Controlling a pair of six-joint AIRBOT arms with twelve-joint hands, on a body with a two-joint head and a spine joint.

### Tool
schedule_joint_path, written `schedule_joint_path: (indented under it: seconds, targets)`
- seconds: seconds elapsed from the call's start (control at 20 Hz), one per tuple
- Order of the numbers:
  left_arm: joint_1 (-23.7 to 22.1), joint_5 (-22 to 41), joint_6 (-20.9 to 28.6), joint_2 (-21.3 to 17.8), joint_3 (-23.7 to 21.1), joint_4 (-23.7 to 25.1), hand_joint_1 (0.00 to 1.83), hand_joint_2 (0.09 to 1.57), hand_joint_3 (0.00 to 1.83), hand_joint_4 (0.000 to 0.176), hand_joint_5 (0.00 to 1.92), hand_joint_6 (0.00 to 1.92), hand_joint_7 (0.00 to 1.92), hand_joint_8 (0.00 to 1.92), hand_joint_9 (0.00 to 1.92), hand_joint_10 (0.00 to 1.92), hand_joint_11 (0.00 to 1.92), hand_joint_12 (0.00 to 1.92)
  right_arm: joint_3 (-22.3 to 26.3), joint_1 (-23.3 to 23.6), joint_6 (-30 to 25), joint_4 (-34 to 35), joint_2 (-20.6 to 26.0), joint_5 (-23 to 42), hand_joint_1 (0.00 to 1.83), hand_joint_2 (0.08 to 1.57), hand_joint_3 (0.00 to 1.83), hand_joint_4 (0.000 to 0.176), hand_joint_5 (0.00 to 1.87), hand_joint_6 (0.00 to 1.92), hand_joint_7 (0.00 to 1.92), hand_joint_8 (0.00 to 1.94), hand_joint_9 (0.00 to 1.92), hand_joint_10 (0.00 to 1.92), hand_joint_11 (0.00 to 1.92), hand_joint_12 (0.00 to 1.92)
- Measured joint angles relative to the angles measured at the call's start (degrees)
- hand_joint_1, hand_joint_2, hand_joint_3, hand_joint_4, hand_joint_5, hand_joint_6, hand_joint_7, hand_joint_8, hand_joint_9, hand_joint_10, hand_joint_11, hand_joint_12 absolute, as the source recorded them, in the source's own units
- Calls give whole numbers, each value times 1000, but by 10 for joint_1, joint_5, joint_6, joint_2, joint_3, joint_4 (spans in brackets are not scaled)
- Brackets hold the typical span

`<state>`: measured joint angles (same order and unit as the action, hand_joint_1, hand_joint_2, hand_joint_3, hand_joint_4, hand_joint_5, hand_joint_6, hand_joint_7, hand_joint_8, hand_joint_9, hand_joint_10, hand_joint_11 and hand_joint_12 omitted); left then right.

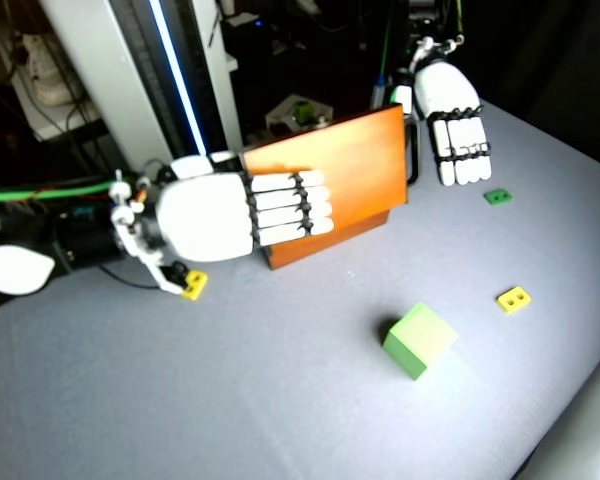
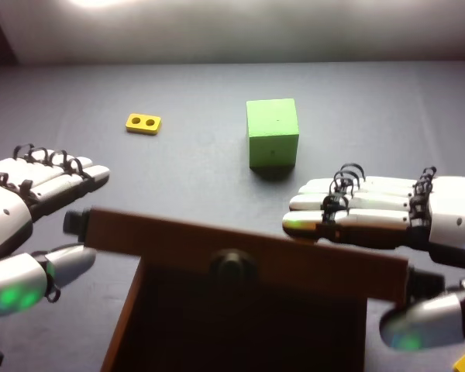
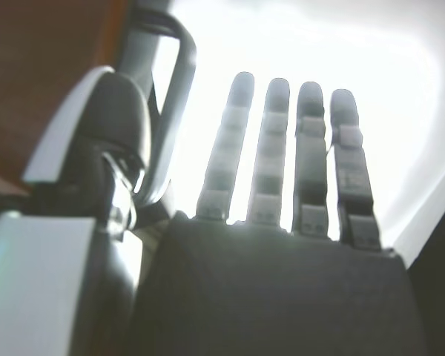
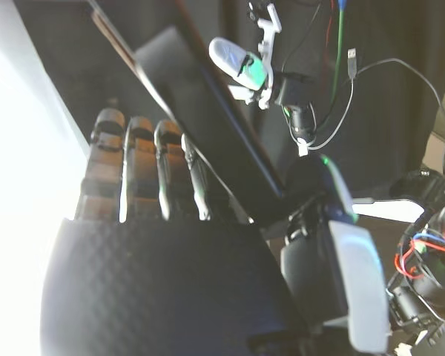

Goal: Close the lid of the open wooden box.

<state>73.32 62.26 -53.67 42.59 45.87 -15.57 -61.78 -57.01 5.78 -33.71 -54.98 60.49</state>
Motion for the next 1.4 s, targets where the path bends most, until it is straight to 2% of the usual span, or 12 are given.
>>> schedule_joint_path:
  seconds: [0.2,0.3,0.35,0.5,0.65,0.85,1.0,1.05,1.1,1.15,1.3,1.4]
  targets:
    - [9,0,2,1,0,2,69,1431,0,0,146,3,107,1,106,1,105,21,15,-1,-14,-19,8,17,341,1017,0,176,0,0,0,0,0,0,0,0]
    - [14,-1,2,2,-3,-1,58,1433,0,0,148,1,114,3,112,2,105,22,17,-1,-19,-22,12,26,335,992,0,176,0,0,0,0,0,0,0,0]
    - [14,-1,2,3,-3,0,78,1428,0,0,151,2,118,3,118,4,121,30,20,-4,-22,-21,17,27,227,989,0,176,0,0,0,0,0,0,0,0]
    - [14,0,3,5,-3,-2,105,1428,0,0,161,4,121,2,118,2,128,35,24,-5,-22,-23,25,26,243,885,0,176,0,0,0,0,0,0,0,0]
    - [21,0,6,5,-3,-1,106,1428,0,0,150,1,114,0,110,0,118,33,25,-5,-22,-23,34,27,117,976,3,176,0,0,0,0,0,0,0,0]
    - [34,4,6,8,-3,-19,151,1416,0,0,173,2,122,0,111,0,119,37,29,-5,-22,-13,56,40,433,985,4,176,0,0,0,0,0,0,0,0]
    - [54,10,9,21,-3,-37,141,1429,3,0,185,5,140,7,133,8,127,42,29,-5,-22,-5,57,43,352,1047,23,176,0,0,0,0,0,0,0,0]
    - [58,9,10,23,-3,-39,158,1427,1,0,174,1,125,2,121,2,133,45,29,-5,-22,-3,57,47,458,1074,25,151,0,0,0,0,0,0,0,0]
    - [63,4,10,24,-5,-44,159,1425,0,0,158,0,103,0,92,0,119,39,28,-5,-18,1,56,53,394,1097,28,171,0,0,0,0,0,0,0,0]
    - [65,4,10,24,-7,-47,164,1429,2,0,144,0,88,0,72,0,105,33,22,-5,-13,7,52,58,353,1116,30,175,0,0,0,0,0,0,0,0]
    - [76,13,10,31,-7,-57,127,1428,0,0,136,1,87,1,64,2,92,25,0,-8,-5,50,38,55,460,1079,0,176,0,0,0,0,0,0,0,0]
    - [82,13,11,34,-7,-59,136,1421,0,0,150,4,104,5,88,10,89,22,-4,-8,13,81,35,56,346,1056,0,176,0,0,0,0,0,0,8,3]
